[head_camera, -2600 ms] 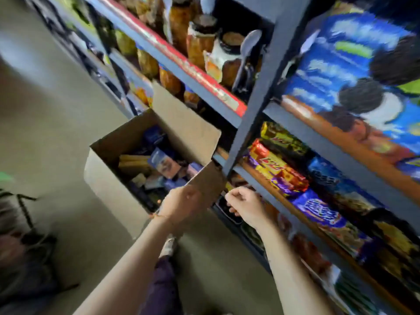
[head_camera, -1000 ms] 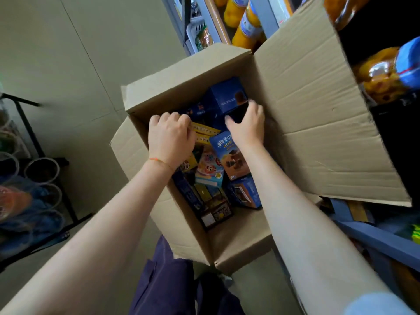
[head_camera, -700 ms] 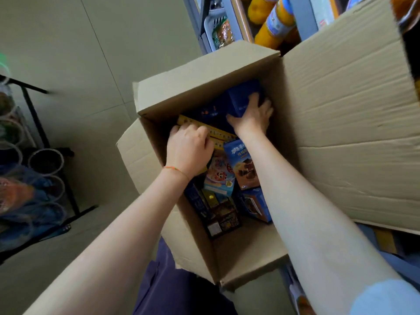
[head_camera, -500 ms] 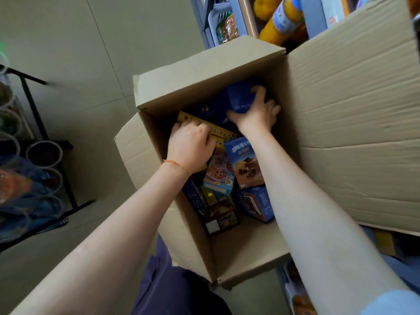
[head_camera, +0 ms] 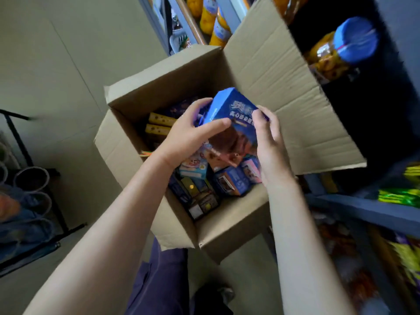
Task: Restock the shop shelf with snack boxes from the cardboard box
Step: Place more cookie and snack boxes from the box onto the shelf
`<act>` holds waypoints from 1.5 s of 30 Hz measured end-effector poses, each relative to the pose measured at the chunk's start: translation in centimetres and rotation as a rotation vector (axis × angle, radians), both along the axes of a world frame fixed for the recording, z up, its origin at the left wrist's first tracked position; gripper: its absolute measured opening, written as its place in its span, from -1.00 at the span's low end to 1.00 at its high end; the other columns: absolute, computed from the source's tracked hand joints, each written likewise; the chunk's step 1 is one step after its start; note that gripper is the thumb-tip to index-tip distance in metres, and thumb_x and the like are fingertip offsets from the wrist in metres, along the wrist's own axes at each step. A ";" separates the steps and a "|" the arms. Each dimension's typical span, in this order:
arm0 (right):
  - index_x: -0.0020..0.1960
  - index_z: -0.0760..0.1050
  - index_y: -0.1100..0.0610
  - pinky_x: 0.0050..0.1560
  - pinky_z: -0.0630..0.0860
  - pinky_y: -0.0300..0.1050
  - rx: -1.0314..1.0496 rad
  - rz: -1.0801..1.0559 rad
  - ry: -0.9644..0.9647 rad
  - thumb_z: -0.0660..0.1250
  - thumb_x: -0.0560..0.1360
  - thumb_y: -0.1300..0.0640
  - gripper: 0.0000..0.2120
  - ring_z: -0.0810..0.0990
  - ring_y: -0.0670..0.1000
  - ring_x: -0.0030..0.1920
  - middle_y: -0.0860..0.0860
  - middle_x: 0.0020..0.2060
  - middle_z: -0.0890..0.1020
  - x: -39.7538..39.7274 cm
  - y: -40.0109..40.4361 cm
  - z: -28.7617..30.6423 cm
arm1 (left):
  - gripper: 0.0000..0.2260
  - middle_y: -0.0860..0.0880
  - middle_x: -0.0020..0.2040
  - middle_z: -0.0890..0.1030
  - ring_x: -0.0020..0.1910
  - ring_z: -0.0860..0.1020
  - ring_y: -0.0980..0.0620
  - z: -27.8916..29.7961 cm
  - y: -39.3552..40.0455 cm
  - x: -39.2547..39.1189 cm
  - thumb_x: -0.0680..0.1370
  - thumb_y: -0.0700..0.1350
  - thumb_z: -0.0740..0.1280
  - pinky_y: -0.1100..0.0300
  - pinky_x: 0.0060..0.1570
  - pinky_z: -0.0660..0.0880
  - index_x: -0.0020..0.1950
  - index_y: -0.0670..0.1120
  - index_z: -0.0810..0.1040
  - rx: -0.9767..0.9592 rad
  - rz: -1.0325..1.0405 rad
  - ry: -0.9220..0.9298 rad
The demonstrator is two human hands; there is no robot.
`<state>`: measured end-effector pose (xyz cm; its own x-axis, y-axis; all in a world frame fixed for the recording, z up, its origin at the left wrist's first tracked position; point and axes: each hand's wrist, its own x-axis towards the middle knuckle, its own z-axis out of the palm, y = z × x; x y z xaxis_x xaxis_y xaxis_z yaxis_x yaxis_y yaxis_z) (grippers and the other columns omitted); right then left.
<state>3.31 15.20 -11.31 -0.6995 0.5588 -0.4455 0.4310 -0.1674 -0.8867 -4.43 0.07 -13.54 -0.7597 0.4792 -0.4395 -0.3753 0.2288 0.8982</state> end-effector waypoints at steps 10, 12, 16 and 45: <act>0.37 0.40 0.11 0.01 0.59 -0.09 0.018 -0.089 0.271 0.50 0.32 -0.09 -0.31 0.68 -0.03 0.05 -0.01 0.04 0.69 20.3 2.5 11.9 | -0.43 -0.28 0.37 0.51 0.39 0.43 -0.32 11.2 5.6 19.0 0.58 0.09 0.31 -0.29 0.43 0.30 0.46 -0.24 0.35 0.413 -0.014 -0.224; 0.34 0.42 0.12 0.02 0.56 -0.16 0.080 -0.109 0.322 0.47 0.36 -0.05 -0.39 0.66 -0.05 0.04 -0.04 0.03 0.69 26.2 3.5 15.0 | -0.30 -0.31 0.42 0.44 0.45 0.35 -0.34 13.9 7.2 23.9 0.54 0.18 0.38 -0.31 0.46 0.21 0.51 -0.23 0.30 0.440 -0.109 -0.290; 0.38 0.38 -0.06 0.18 0.56 -0.06 0.160 -0.205 0.352 0.48 0.33 -0.18 -0.33 0.64 -0.12 0.14 -0.15 0.10 0.68 38.4 5.8 19.8 | -0.37 -0.35 0.42 0.42 0.45 0.33 -0.38 19.6 10.8 34.4 0.56 0.10 0.39 -0.34 0.47 0.16 0.49 -0.23 0.33 0.578 -0.264 -0.241; 0.35 0.44 -0.10 0.14 0.37 -0.37 0.858 -0.713 0.209 0.45 0.38 -0.25 -0.40 0.44 -0.18 0.27 -0.11 0.25 0.48 74.6 16.3 32.8 | -0.50 0.09 0.18 0.61 0.23 0.55 0.01 34.1 27.0 66.4 0.47 0.26 0.37 -0.13 0.26 0.50 0.41 0.23 0.47 0.554 -0.631 0.605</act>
